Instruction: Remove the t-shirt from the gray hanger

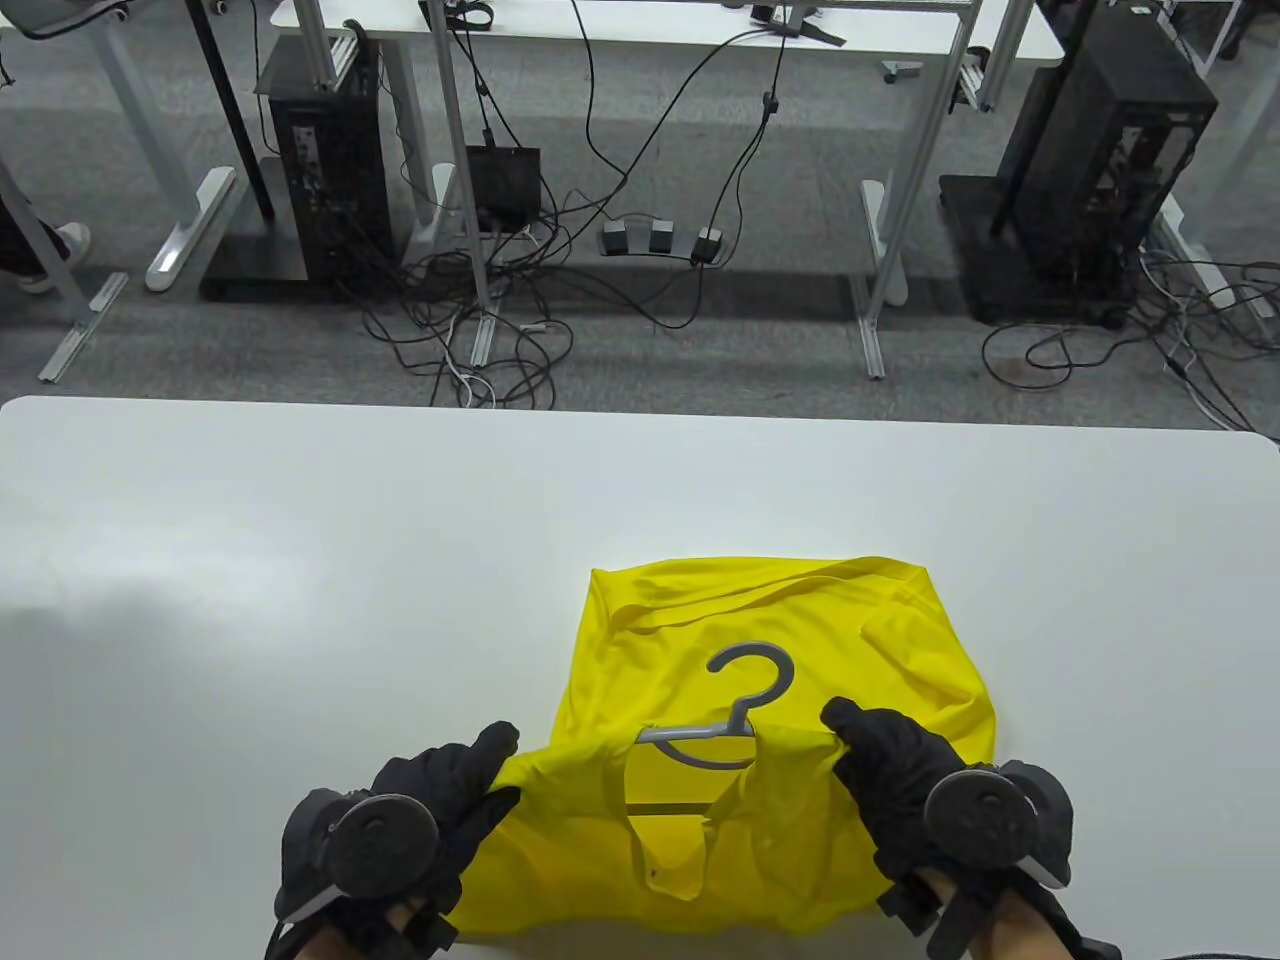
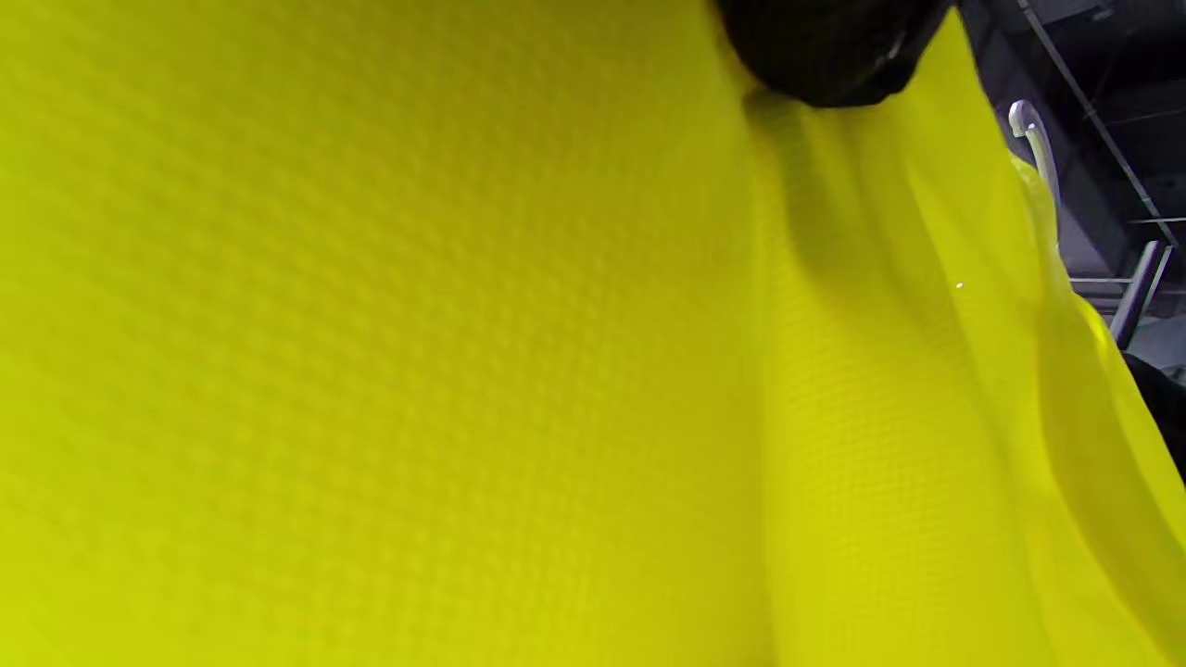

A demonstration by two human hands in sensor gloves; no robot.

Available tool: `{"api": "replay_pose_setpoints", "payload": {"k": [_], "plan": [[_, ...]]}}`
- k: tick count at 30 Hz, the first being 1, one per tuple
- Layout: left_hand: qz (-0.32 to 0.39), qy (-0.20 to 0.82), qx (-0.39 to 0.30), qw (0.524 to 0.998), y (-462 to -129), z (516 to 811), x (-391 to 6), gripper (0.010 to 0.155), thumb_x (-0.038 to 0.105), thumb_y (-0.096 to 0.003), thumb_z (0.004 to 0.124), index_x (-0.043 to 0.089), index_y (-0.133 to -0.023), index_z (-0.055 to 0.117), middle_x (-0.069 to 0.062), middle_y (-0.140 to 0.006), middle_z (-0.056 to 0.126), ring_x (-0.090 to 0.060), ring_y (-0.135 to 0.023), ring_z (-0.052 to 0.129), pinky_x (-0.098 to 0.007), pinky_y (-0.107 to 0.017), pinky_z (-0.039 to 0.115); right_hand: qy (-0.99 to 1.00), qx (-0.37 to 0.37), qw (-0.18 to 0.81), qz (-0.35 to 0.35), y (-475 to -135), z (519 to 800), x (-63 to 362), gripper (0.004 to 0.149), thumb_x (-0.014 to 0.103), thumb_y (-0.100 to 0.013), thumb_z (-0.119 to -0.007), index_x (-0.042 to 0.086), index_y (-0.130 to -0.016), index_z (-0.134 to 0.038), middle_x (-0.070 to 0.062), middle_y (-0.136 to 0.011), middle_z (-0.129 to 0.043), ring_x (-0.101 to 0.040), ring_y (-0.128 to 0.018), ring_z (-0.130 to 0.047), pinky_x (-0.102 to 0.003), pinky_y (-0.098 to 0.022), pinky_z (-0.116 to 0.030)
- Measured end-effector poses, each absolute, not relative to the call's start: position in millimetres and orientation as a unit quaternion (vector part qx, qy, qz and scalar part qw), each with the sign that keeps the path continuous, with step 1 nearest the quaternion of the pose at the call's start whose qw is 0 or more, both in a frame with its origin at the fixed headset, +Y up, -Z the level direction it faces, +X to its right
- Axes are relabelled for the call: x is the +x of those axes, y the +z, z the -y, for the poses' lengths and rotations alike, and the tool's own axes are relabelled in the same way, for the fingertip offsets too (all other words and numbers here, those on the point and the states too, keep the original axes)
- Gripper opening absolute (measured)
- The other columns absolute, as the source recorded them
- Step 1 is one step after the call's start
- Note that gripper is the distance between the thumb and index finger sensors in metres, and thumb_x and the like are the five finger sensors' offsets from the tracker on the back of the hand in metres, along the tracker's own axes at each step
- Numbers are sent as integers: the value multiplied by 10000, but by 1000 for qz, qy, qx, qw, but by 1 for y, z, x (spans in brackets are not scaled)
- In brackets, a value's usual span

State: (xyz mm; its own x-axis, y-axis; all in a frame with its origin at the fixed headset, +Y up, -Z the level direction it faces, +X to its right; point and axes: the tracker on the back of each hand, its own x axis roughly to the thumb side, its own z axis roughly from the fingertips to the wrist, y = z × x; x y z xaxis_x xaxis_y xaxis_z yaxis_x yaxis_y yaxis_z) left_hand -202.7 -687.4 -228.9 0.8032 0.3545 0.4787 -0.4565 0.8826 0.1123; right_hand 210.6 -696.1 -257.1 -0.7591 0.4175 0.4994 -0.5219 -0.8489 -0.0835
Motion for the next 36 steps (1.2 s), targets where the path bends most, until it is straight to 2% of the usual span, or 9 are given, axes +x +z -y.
{"api": "replay_pose_setpoints", "payload": {"k": [4,6,12,16,21,25,29,32,36], "plan": [[275,176,198,924,-215,680,-192,630,489,-478,684,157,-1013,662,-140,-699,927,-237,-360,990,-539,-406,804,931,266,221,116,-250,694,188,564,406,-461,-626,290,-1004,-525,-81,-791,-761,-262,-508,-862,-541,-427,-729],[301,166,238,909,-207,676,-184,613,492,-492,669,152,-1001,688,-158,-748,930,-265,-427,1045,-526,-400,831,925,271,231,129,-245,694,179,547,400,-458,-632,244,-980,-577,-79,-752,-785,-264,-483,-872,-541,-404,-737],[297,276,222,887,-206,672,-184,564,436,-515,646,94,-950,753,-183,-832,899,-336,-568,1051,-573,-474,813,922,260,217,185,-238,689,174,483,398,-434,-659,202,-874,-690,-38,-692,-806,-237,-450,-893,-521,-383,-763],[254,378,207,866,-212,673,-194,540,389,-525,655,32,-912,774,-226,-810,900,-378,-552,1061,-574,-407,843,916,262,208,219,-234,682,179,471,395,-424,-666,202,-852,-709,-35,-676,-814,-232,-435,-898,-518,-375,-767],[170,333,243,895,-217,671,-213,513,391,-512,688,26,-846,822,-200,-663,963,-280,-367,1097,-488,-259,882,906,258,226,249,-233,675,194,463,393,-423,-670,200,-842,-711,-34,-671,-814,-229,-421,-894,-513,-365,-762],[102,338,224,908,-224,674,-228,503,389,-504,693,22,-821,824,-126,-521,977,-172,-185,1034,-446,-171,863,900,243,255,256,-233,670,203,460,391,-418,-667,200,-834,-716,-29,-663,-818,-222,-408,-897,-508,-357,-768],[54,332,197,921,-231,680,-238,499,387,-499,702,17,-805,837,-95,-467,979,-146,-131,1010,-433,-137,857,900,234,276,245,-237,673,210,460,391,-410,-664,204,-826,-724,-22,-654,-825,-213,-398,-902,-501,-350,-778],[36,307,172,935,-237,686,-240,496,382,-494,710,21,-808,840,-100,-473,979,-152,-137,1009,-439,-143,855,893,218,319,232,-242,675,215,462,392,-406,-658,203,-821,-731,-18,-644,-833,-207,-388,-908,-498,-346,-786],[86,189,183,961,-237,687,-226,499,394,-501,714,33,-820,841,-107,-497,981,-173,-166,1014,-451,-174,851,896,192,335,220,-245,678,218,462,393,-411,-669,198,-825,-735,-25,-648,-835,-214,-392,-909,-502,-349,-783]]}}
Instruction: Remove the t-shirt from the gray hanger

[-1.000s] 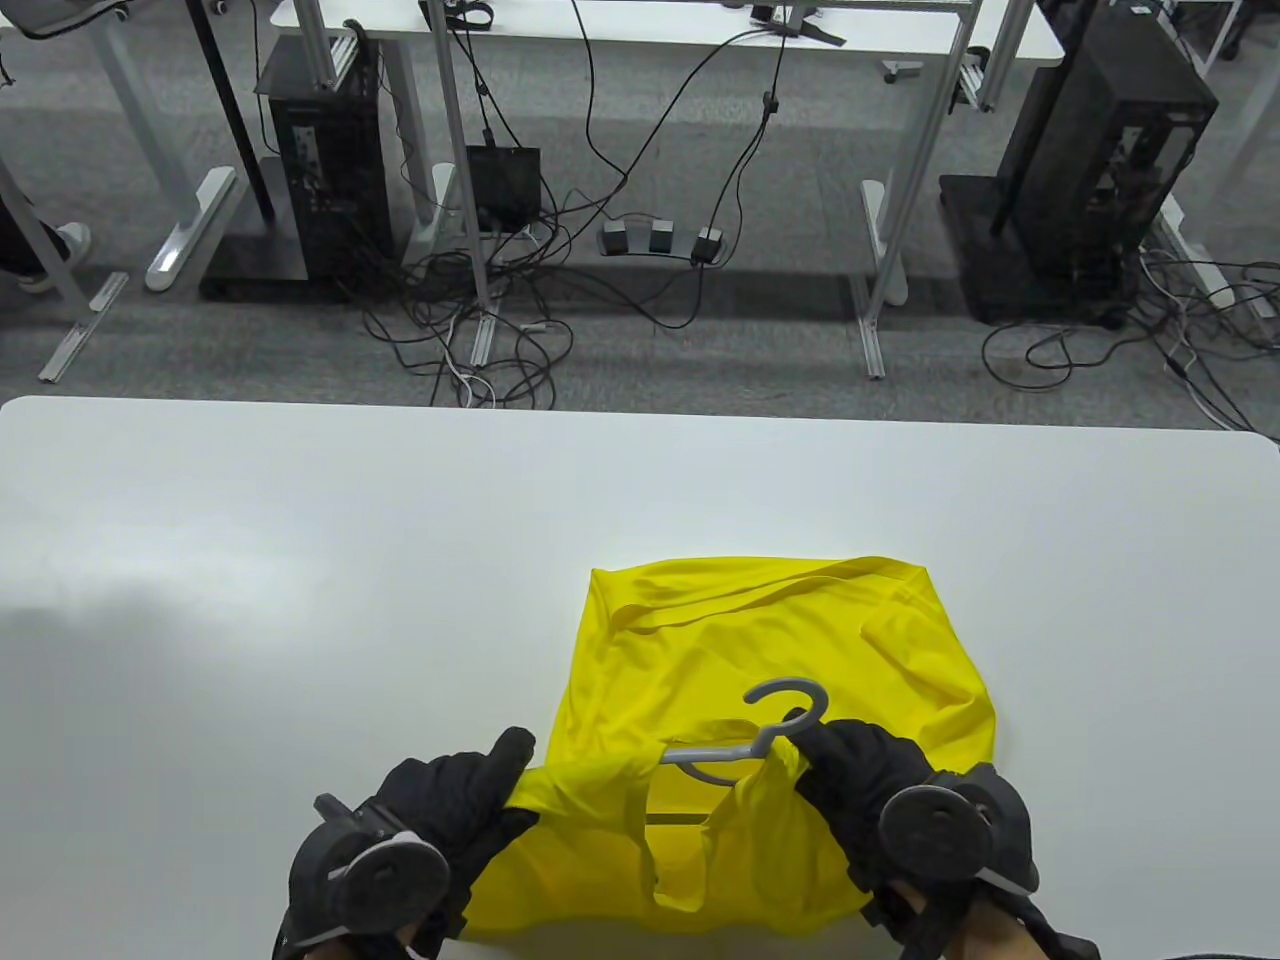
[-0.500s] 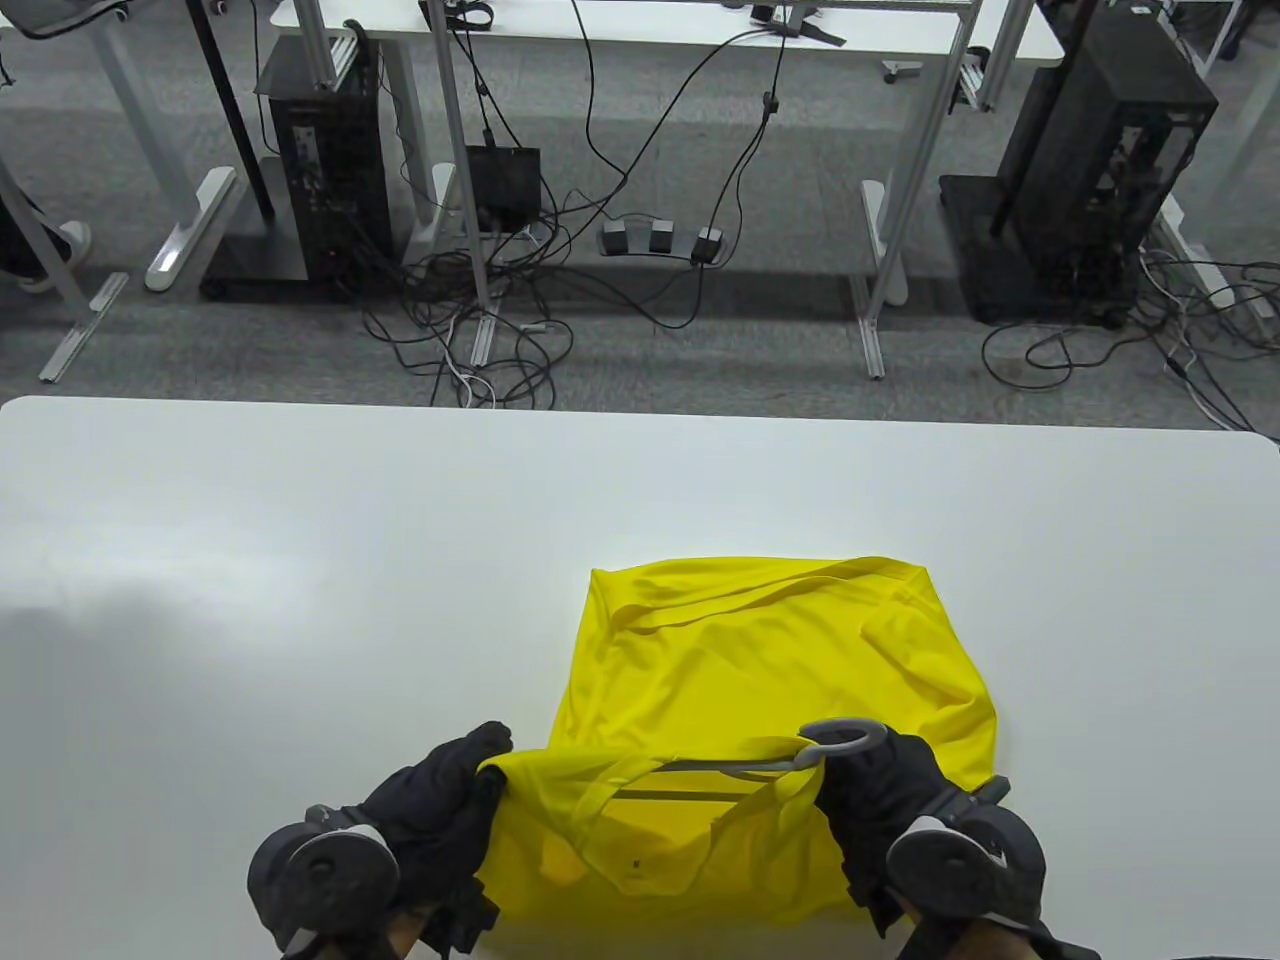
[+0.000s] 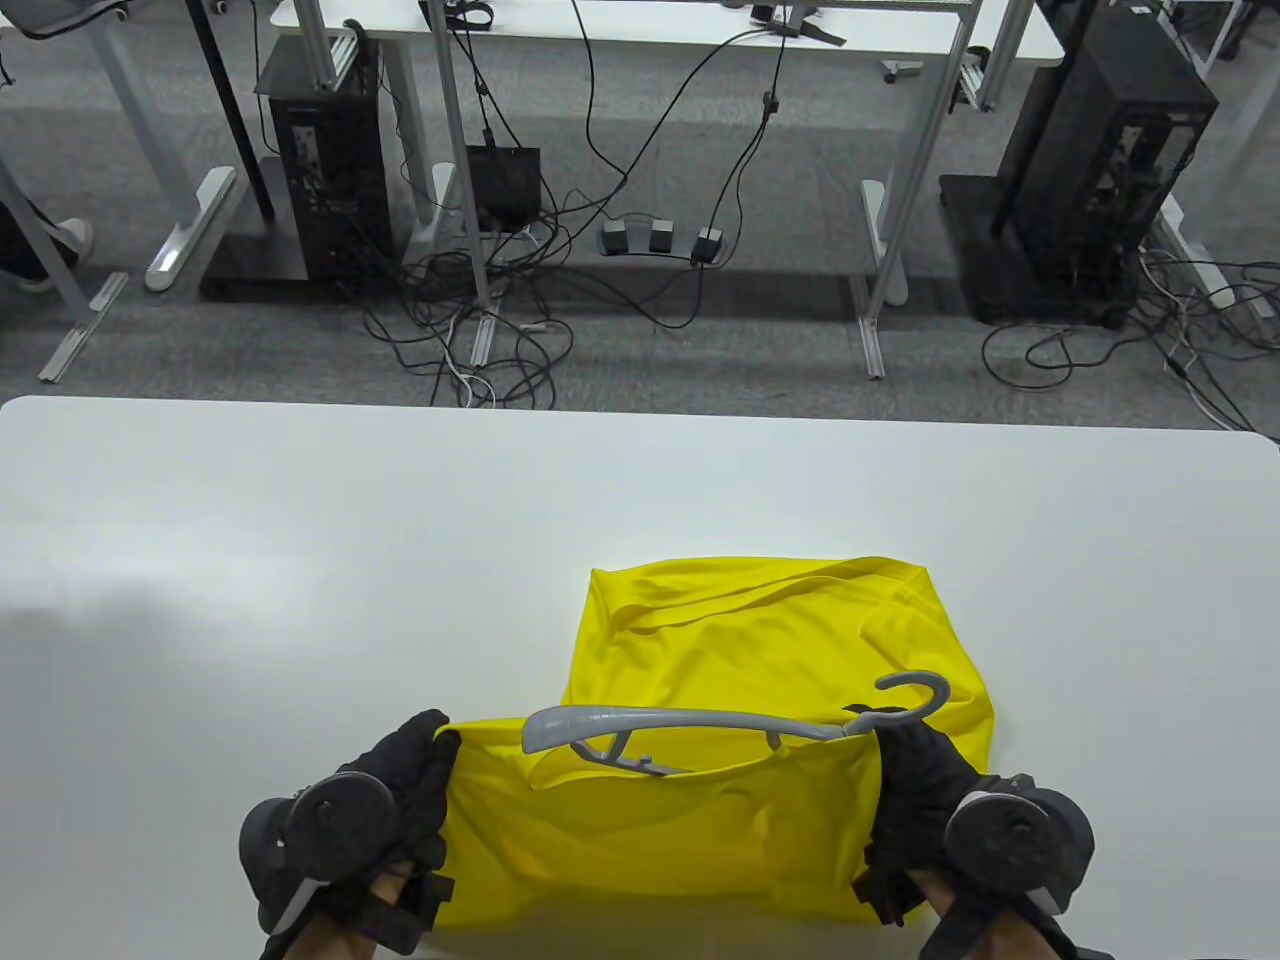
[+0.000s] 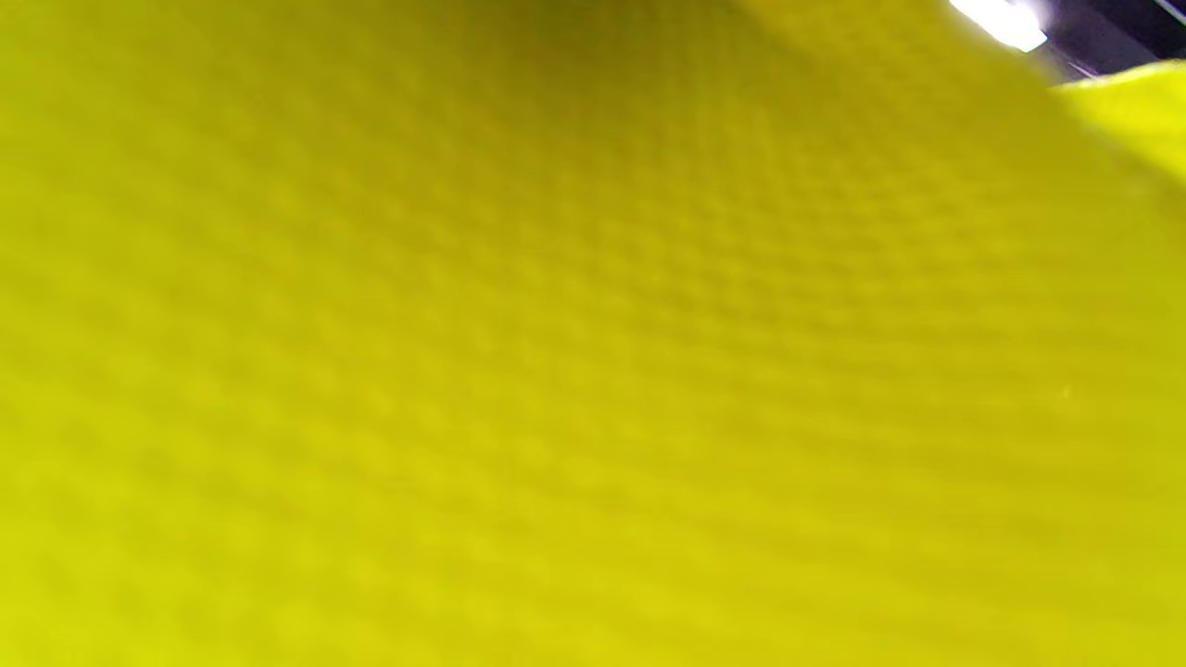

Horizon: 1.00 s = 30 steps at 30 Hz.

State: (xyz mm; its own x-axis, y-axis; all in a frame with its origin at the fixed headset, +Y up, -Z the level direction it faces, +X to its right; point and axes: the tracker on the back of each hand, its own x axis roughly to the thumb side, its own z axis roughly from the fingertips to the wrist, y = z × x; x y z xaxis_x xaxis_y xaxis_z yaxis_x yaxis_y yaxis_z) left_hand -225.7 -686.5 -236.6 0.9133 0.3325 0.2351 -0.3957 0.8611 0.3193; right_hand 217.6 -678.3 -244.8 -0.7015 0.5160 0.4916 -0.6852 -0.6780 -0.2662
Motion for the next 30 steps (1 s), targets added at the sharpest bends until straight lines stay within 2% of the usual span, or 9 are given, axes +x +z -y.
{"api": "replay_pose_setpoints", "payload": {"k": [2,4,6,10,13,19,23,28,30], "plan": [[132,172,179,960,-235,686,-217,525,423,-500,731,55,-866,812,-116,-578,970,-207,-261,1034,-475,-250,852,906,181,313,220,-245,680,217,463,393,-422,-671,191,-835,-726,-36,-661,-828,-225,-403,-904,-510,-355,-773],[151,174,168,959,-231,687,-211,694,512,-468,765,52,-982,686,-175,-776,884,-300,-488,1022,-539,-398,813,913,171,297,221,-246,681,218,464,390,-434,-668,185,-848,-710,-47,-682,-815,-237,-417,-896,-518,-361,-761],[174,153,168,958,-226,684,-205,817,568,-454,749,60,-1060,545,-210,-930,753,-373,-682,939,-581,-506,742,919,160,291,214,-248,683,218,465,380,-442,-672,177,-859,-699,-62,-701,-802,-250,-429,-888,-526,-366,-749],[204,105,211,950,-214,674,-189,846,558,-478,725,92,-1105,400,-215,-1093,521,-412,-892,787,-606,-603,667,929,177,256,202,-248,685,207,473,371,-449,-680,167,-876,-692,-79,-719,-797,-264,-441,-885,-534,-370,-741],[232,80,233,941,-205,669,-175,792,506,-499,730,125,-1109,400,-195,-1121,482,-393,-980,743,-607,-680,631,939,203,207,187,-245,686,190,490,382,-448,-670,157,-882,-697,-95,-721,-803,-278,-447,-885,-543,-373,-735],[262,23,220,939,-198,671,-148,704,398,-506,758,129,-1096,483,-203,-1091,586,-373,-955,818,-584,-646,719,937,259,135,193,-231,686,156,498,400,-440,-650,156,-870,-710,-89,-704,-815,-274,-431,-888,-539,-362,-737],[236,-26,162,958,-204,679,-147,613,383,-497,777,119,-1037,657,-187,-967,795,-327,-768,985,-556,-539,807,929,284,124,202,-223,684,147,498,410,-436,-647,161,-861,-721,-82,-695,-824,-268,-428,-895,-535,-364,-744],[231,-28,189,954,-205,681,-149,540,340,-500,793,126,-986,700,-181,-935,814,-342,-738,999,-516,-475,868,925,287,146,204,-222,684,148,516,429,-439,-616,160,-864,-731,-93,-709,-831,-286,-447,-902,-545,-374,-740],[220,-39,195,955,-207,680,-150,528,334,-497,787,133,-977,697,-174,-935,810,-338,-746,998,-518,-474,875,919,279,176,217,-222,682,154,530,435,-442,-588,121,-826,-776,-128,-682,-865,-337,-457,-916,-571,-376,-724]]}}
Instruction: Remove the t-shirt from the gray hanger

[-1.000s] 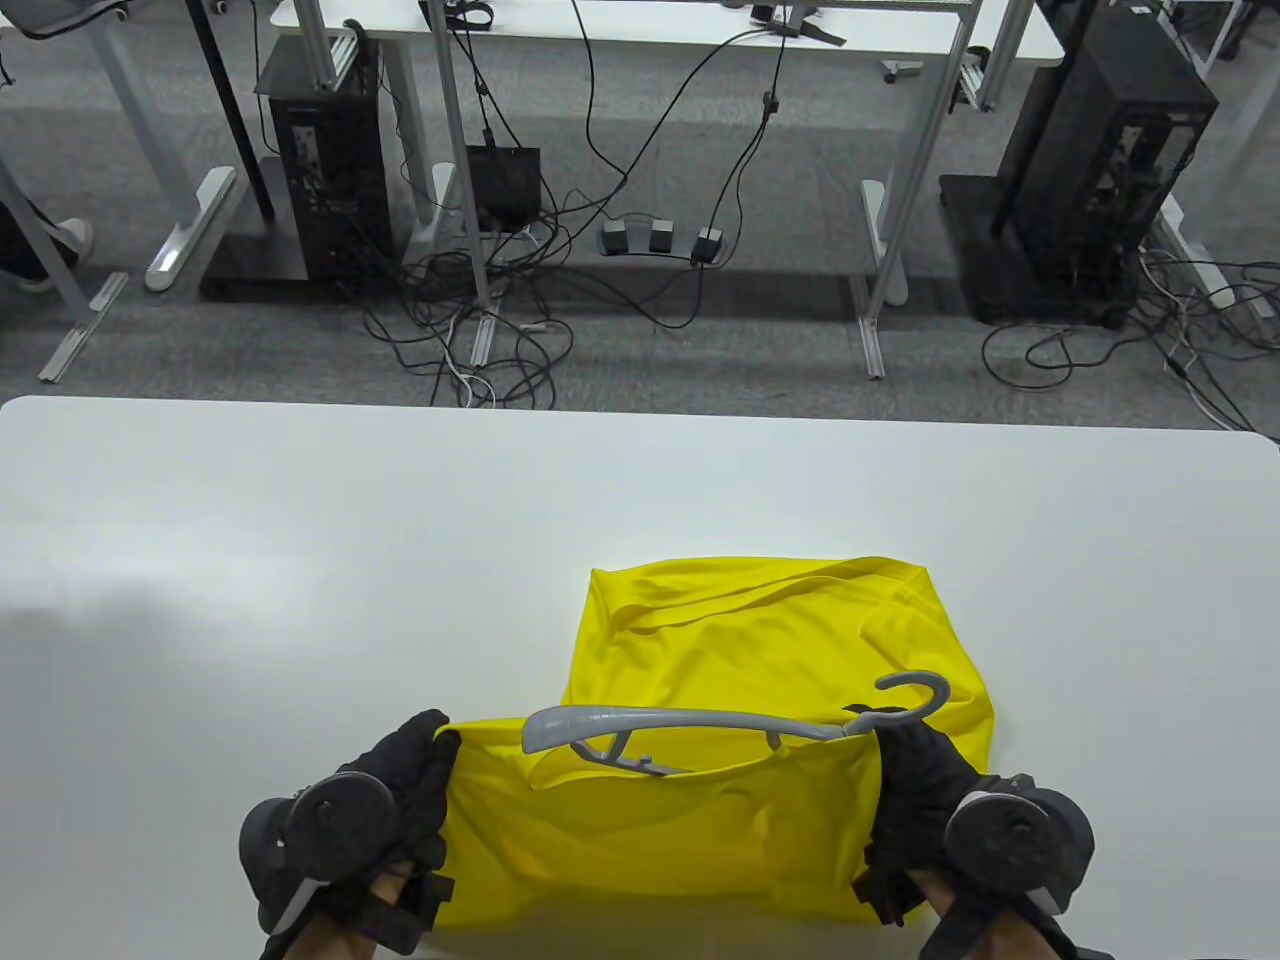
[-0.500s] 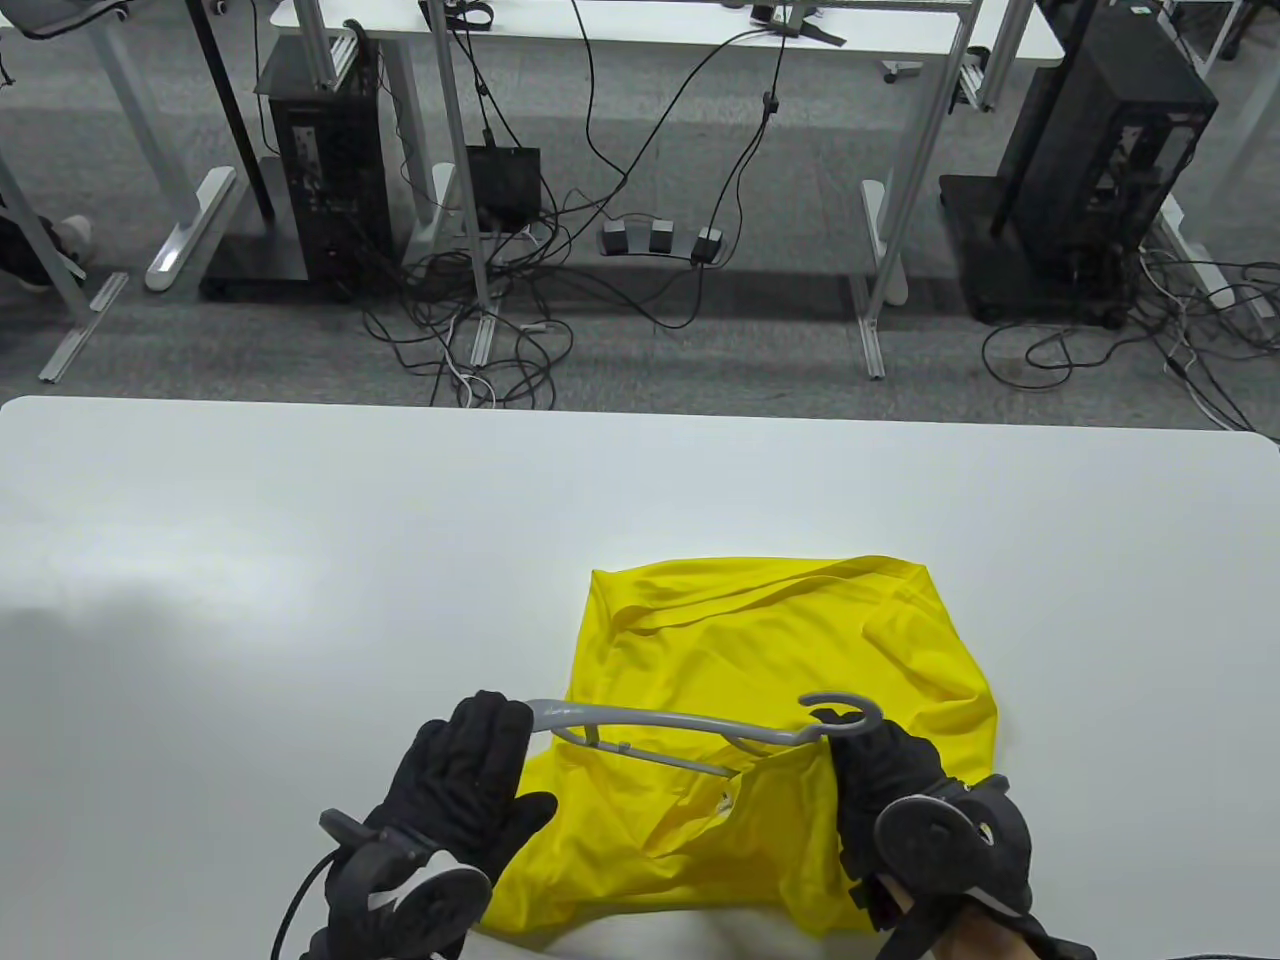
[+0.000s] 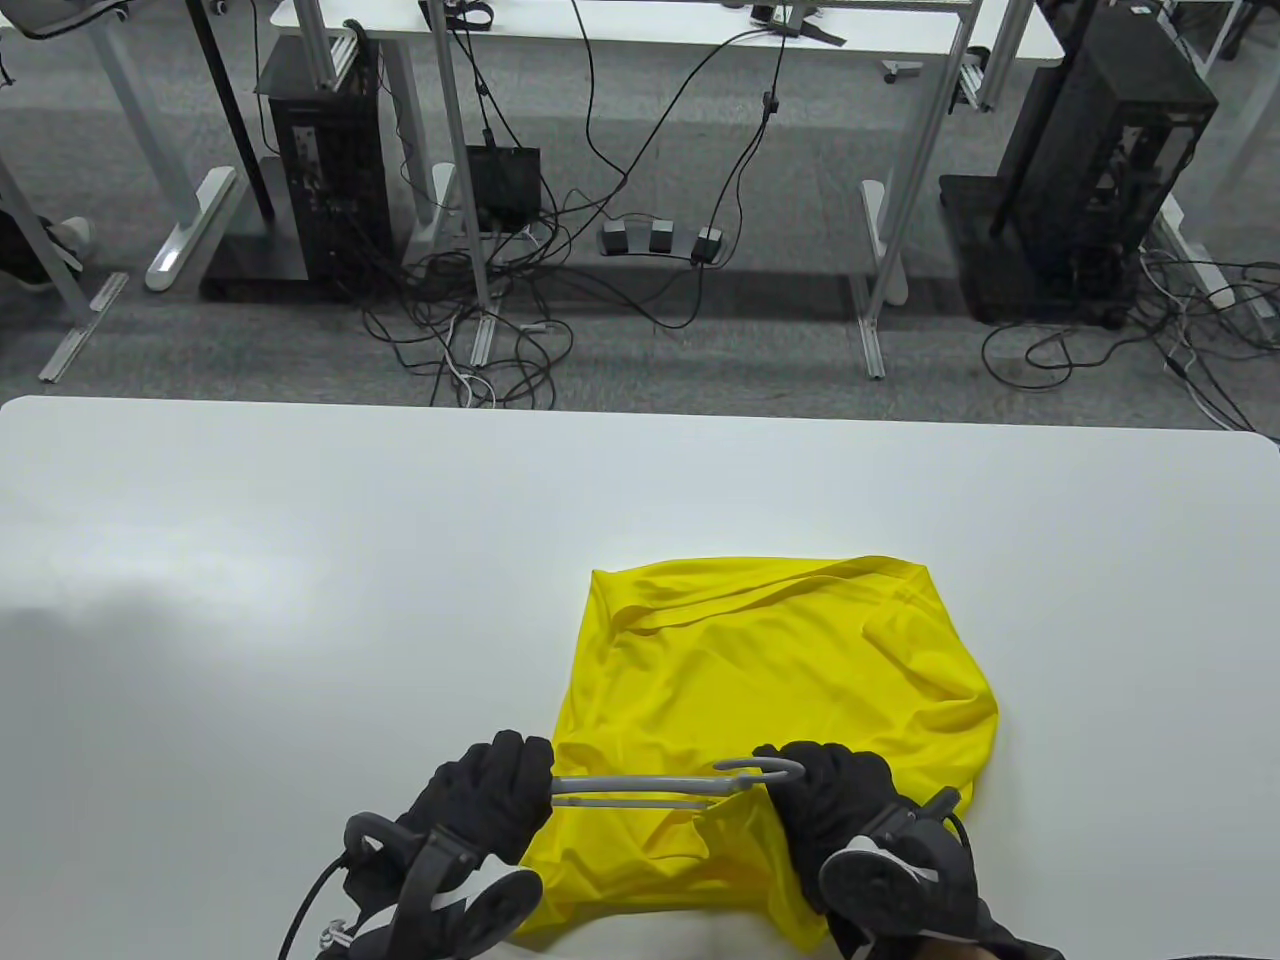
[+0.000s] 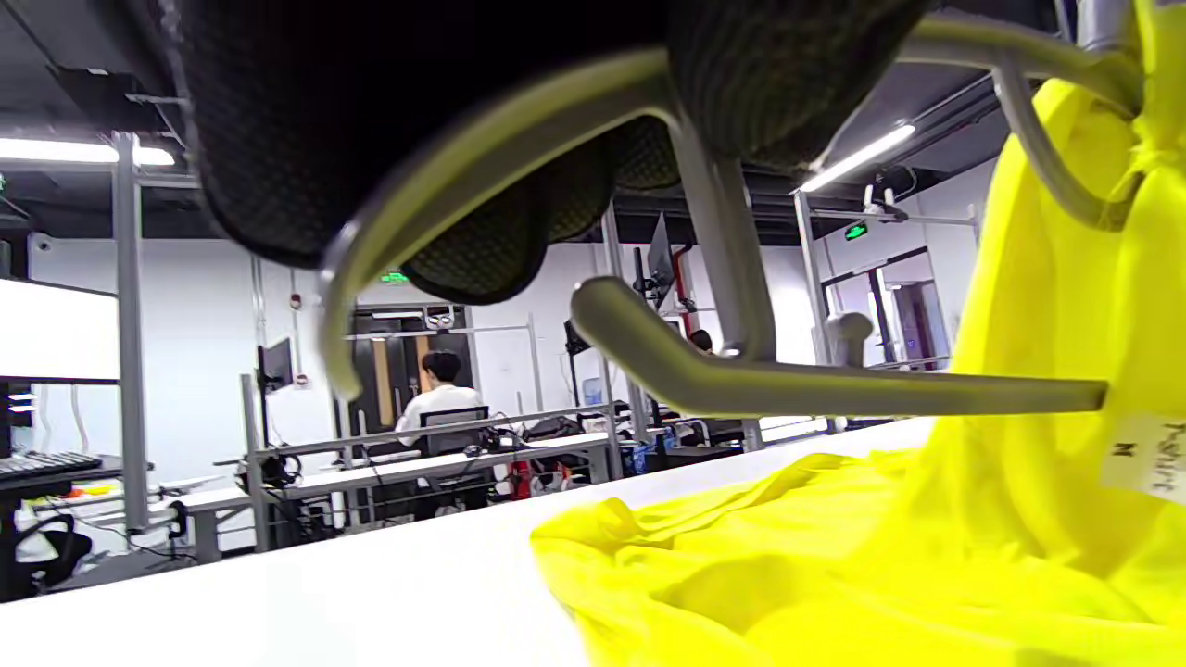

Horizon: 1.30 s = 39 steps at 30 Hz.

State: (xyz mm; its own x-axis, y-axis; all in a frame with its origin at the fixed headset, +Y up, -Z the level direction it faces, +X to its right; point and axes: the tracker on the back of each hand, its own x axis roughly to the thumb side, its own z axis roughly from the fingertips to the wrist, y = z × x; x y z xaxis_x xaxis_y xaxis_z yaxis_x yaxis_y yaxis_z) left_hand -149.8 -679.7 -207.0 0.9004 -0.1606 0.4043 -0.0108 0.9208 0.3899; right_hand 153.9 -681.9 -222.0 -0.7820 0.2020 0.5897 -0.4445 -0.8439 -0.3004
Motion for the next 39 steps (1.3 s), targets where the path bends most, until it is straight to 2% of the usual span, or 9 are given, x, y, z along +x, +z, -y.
{"api": "replay_pose_setpoints", "payload": {"k": [5,13,21,24,26,29,31,34,39], "plan": [[158,-17,207,965,-214,679,-165,513,294,-488,760,145,-973,685,-175,-968,768,-365,-806,950,-558,-515,841,921,229,215,232,-227,676,176,463,407,-448,-640,106,-748,-822,-131,-629,-895,-359,-452,-933,-583,-367,-725],[70,97,212,970,-230,684,-217,514,278,-487,669,166,-987,617,-187,-1031,646,-393,-901,829,-610,-602,725,938,106,274,185,-251,683,225,425,379,-440,-681,94,-704,-855,-142,-591,-909,-372,-439,-944,-603,-366,-724],[3,159,193,968,-239,691,-244,511,291,-489,656,144,-978,631,-219,-989,696,-407,-831,887,-610,-528,779,971,20,229,72,-269,698,240,430,344,-443,-706,63,-732,-855,-180,-626,-907,-416,-483,-943,-638,-404,-700],[-2,206,181,962,-239,693,-244,515,311,-492,658,122,-970,644,-226,-936,754,-390,-746,951,-571,-461,840,978,17,208,-1,-274,704,237,465,338,-455,-702,53,-804,-815,-204,-711,-881,-454,-589,-916,-658,-463,-668],[0,245,163,956,-240,695,-241,520,323,-493,661,97,-961,658,-236,-891,792,-377,-674,990,-541,-410,870,976,27,198,-82,-277,711,233,563,337,-464,-693,24,-932,-697,-276,-921,-750,-528,-804,-797,-684,-554,-604],[5,307,122,944,-240,698,-233,534,337,-498,681,33,-937,698,-263,-805,856,-363,-553,1044,-508,-323,904,972,56,206,-97,-275,713,228,742,402,-463,-680,43,-1053,-411,-289,-1091,-397,-572,-986,-431,-705,-654,-414],[6,332,102,938,-240,700,-228,541,340,-498,679,-10,-908,728,-278,-739,895,-342,-463,1076,-478,-257,926,970,75,216,-84,-272,708,224,804,436,-466,-658,60,-1057,-263,-269,-1100,-204,-559,-1005,-251,-704,-668,-315],[3,352,50,935,-243,708,-218,547,327,-501,694,-59,-886,743,-301,-686,920,-337,-400,1098,-466,-204,938,970,101,219,-25,-263,697,216,799,434,-474,-631,112,-1041,-169,-204,-1092,-65,-504,-1007,-110,-679,-675,-226],[6,326,-19,945,-250,723,-203,549,318,-502,703,-86,-870,754,-313,-662,934,-334,-367,1110,-456,-174,946,965,158,206,27,-249,687,198,776,417,-477,-618,165,-1025,-129,-136,-1087,-12,-433,-1006,-29,-641,-671,-136]]}}
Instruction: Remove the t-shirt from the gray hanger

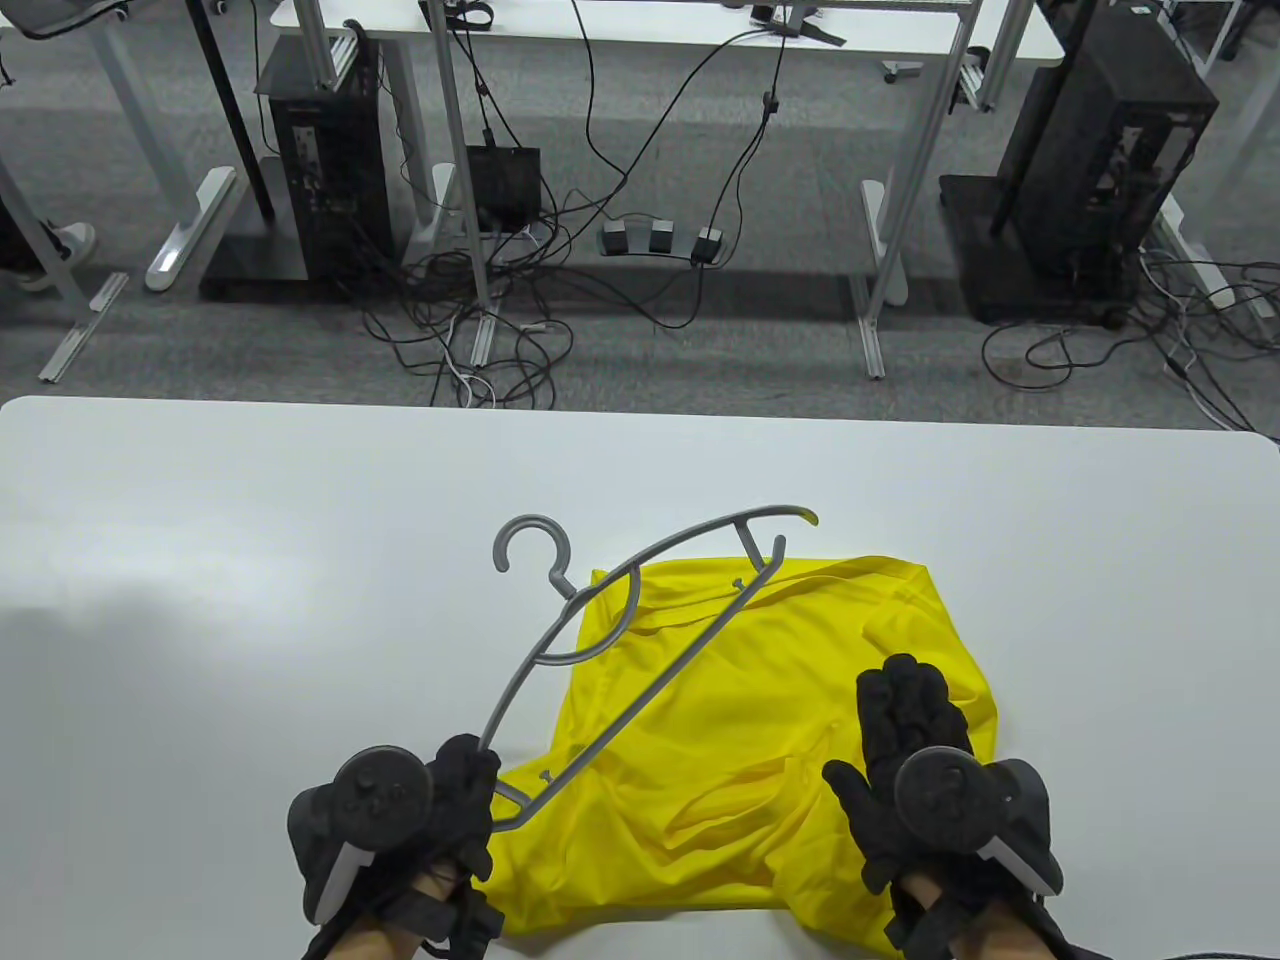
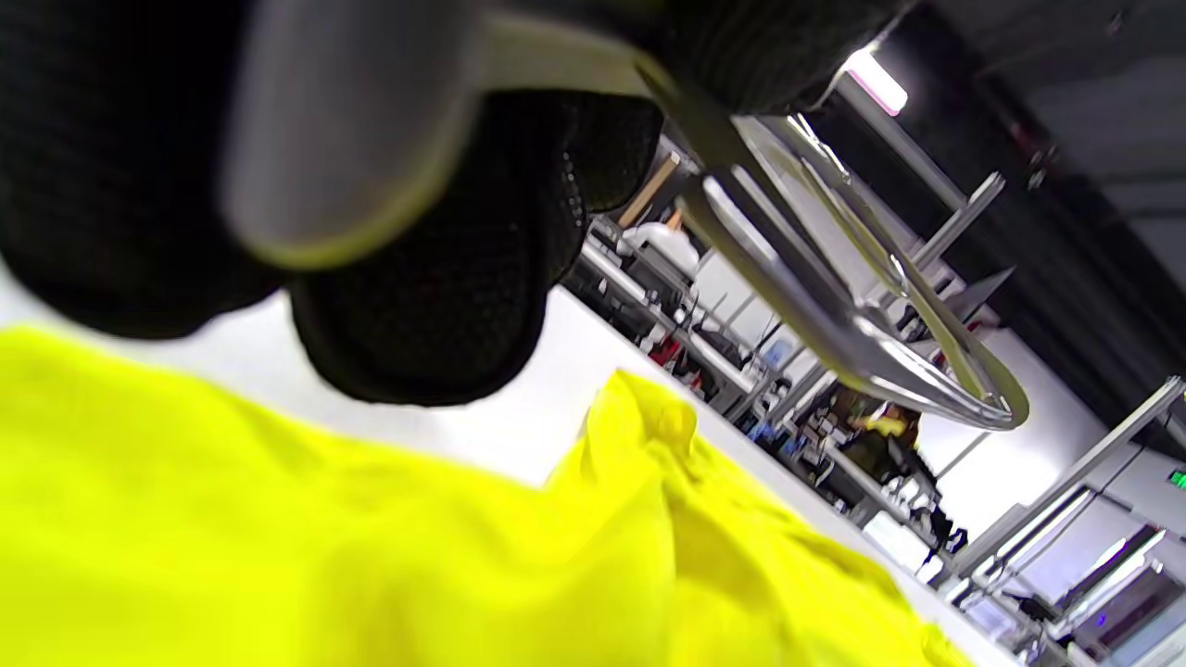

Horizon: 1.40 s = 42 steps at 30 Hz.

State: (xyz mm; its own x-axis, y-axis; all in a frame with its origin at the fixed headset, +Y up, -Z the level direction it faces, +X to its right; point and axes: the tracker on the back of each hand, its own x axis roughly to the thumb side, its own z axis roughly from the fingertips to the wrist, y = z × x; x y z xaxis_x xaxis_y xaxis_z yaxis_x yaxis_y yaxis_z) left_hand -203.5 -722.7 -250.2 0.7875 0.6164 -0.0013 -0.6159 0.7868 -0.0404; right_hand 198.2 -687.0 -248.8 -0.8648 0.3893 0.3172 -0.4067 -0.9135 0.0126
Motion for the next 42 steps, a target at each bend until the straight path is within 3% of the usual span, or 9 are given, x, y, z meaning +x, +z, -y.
{"api": "replay_pose_setpoints", "payload": {"k": [6,14,21,24,27,32,35,38,42], "plan": [[-1,294,-85,952,-256,742,-190,557,310,-501,735,-110,-867,764,-335,-673,934,-339,-371,1120,-459,-172,956,969,162,188,-10,-248,692,190,763,413,-477,-611,158,-1028,-150,-137,-1089,-27,-425,-1003,-28,-630,-661,-113],[6,297,-112,948,-258,748,-189,593,328,-511,724,-105,-914,709,-353,-761,873,-399,-496,1082,-506,-263,924,970,146,196,-12,-250,693,196,760,416,-476,-610,154,-1031,-162,-138,-1091,-35,-423,-1001,-26,-625,-657,-101],[31,241,-29,970,-251,725,-190,612,345,-512,715,-102,-929,691,-362,-797,844,-437,-554,1051,-535,-304,900,971,145,190,-10,-250,693,195,761,419,-476,-607,151,-1032,-162,-141,-1091,-34,-423,-1000,-23,-625,-655,-97],[48,191,41,980,-243,709,-191,625,351,-514,712,-93,-952,665,-361,-833,815,-455,-600,1025,-550,-340,882,971,142,190,-9,-250,693,195,762,421,-476,-607,151,-1032,-161,-139,-1091,-33,-423,-999,-21,-625,-654,-95],[79,128,120,981,-233,695,-189,656,370,-518,701,-43,-1014,586,-339,-940,711,-478,-742,922,-614,-470,784,972,141,187,-9,-250,693,195,763,422,-476,-606,151,-1032,-159,-140,-1091,-31,-424,-998,-17,-626,-653,-91],[165,47,187,967,-219,682,-179,744,449,-521,674,41,-1091,425,-287,-1082,488,-473,-940,717,-679,-661,562,973,141,185,-7,-249,693,194,763,423,-476,-605,150,-1032,-161,-141,-1091,-33,-424,-998,-18,-626,-652,-90],[248,13,141,958,-216,683,-171,759,454,-527,654,117,-1122,325,-194,-1169,360,-407,-1099,554,-657,-777,328,976,135,173,-7,-249,694,193,749,409,-476,-596,148,-1034,-171,-145,-1095,-45,-425,-1000,-23,-627,-653,-93],[276,-18,82,958,-217,688,-163,767,450,-532,631,132,-1115,247,-175,-1180,252,-398,-1144,420,-638,-784,323,977,134,165,-9,-249,695,192,741,400,-476,-590,146,-1035,-174,-146,-1095,-47,-423,-1001,-24,-626,-653,-92],[272,-17,77,959,-217,690,-161,769,469,-528,621,121,-1113,264,-181,-1178,263,-407,-1141,424,-640,-781,322,977,134,164,-12,-249,696,192,740,399,-476,-590,145,-1035,-177,-146,-1096,-50,-424,-1000,-24,-625,-652,-92]]}}
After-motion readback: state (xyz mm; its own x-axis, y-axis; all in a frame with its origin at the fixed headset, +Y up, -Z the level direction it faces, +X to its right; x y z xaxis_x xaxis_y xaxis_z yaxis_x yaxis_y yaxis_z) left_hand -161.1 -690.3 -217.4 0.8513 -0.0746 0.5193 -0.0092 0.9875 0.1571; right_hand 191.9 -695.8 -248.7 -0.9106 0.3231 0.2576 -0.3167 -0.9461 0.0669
